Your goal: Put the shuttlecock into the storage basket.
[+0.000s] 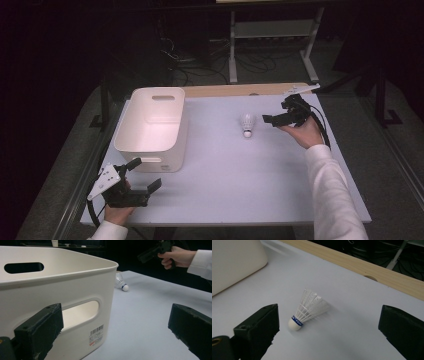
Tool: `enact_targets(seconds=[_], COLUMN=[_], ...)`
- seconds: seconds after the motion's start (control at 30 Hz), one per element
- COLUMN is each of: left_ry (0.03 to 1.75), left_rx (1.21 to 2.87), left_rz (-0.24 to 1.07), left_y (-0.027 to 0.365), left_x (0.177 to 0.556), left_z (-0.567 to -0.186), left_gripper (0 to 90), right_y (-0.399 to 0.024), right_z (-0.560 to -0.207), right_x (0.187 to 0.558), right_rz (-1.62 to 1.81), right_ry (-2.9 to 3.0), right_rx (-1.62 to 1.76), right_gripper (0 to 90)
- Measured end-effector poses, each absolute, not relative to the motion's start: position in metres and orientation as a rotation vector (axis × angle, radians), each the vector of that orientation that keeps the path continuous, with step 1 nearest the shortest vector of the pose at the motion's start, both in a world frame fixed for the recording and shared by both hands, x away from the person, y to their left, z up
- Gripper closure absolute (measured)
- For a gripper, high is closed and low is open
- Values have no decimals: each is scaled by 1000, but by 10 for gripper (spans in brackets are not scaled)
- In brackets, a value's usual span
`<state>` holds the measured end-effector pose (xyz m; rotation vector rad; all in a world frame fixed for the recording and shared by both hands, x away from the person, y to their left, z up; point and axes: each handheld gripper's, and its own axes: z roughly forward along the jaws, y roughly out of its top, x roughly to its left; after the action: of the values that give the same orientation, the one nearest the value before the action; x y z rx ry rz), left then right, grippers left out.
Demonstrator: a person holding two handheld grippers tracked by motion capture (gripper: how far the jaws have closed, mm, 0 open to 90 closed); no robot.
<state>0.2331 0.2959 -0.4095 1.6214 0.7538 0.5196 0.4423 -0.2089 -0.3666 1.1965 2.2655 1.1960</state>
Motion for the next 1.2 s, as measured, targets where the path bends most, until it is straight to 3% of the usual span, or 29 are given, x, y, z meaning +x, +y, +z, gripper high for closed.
enact_targets(seconds=[0.27,0.53,0.57,0.63,0.97,1.2], left_ry=[756,755,754,754,752,756], left_rx=[1611,1618,1618,1617,1629,1620], left_rz=[518,515,516,516,516,513], left_y=[297,297,297,297,298,297], left_x=[233,233,233,233,234,234], left_z=[-409,-409,-409,-409,-408,-408], left_gripper=[0,0,0,0,0,0], right_y=[-193,-182,-181,-179,-173,-172], right_z=[-377,-382,-382,-381,-387,-397], right_x=[461,474,476,477,482,489], right_rz=[1135,1126,1119,1095,1065,1025], right_ry=[2314,2355,2361,2370,2361,2318], right_rx=[1205,1246,1245,1233,1257,1365], right_gripper=[44,134,157,297,580,838])
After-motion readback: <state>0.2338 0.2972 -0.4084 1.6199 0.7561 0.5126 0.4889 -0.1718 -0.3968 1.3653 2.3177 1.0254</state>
